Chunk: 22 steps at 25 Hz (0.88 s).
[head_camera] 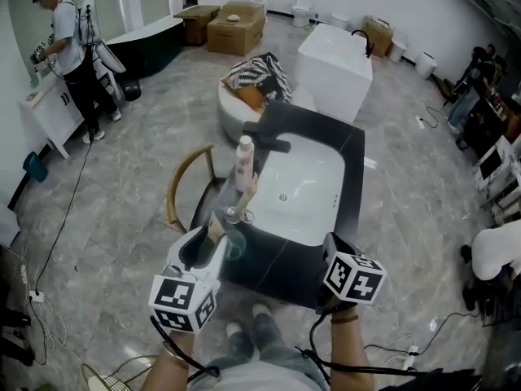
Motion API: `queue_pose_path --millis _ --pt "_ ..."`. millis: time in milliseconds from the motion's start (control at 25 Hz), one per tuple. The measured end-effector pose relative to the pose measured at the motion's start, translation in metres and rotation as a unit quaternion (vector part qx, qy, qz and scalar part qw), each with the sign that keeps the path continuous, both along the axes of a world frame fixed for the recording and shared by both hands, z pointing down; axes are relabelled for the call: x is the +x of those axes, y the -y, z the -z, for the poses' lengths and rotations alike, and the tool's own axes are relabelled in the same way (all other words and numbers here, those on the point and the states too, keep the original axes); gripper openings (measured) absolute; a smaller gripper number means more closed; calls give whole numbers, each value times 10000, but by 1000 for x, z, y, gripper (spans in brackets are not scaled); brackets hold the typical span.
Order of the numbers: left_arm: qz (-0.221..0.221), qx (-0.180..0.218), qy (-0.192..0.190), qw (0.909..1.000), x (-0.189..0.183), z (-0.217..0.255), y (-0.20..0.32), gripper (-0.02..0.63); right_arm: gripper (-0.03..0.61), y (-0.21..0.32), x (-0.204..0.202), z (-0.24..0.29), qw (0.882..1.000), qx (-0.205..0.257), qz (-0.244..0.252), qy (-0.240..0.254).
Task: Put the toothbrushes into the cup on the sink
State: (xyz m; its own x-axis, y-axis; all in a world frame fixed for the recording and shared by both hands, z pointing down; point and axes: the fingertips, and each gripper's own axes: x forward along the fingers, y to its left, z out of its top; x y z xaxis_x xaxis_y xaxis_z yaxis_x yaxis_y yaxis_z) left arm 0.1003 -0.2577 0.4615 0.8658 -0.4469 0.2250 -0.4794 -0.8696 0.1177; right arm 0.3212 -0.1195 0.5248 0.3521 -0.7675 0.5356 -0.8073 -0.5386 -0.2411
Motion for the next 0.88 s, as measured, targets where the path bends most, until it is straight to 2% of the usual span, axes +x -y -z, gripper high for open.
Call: queue_pose_path --millis 640,880 --pt "445 77 -322 9985 -40 22 8 152 5 20 -23 26 9990 126 381 -185" --pt "737 -10 -437 9963 -55 23 17 152 5 32 -28 32 9980 138 570 -248"
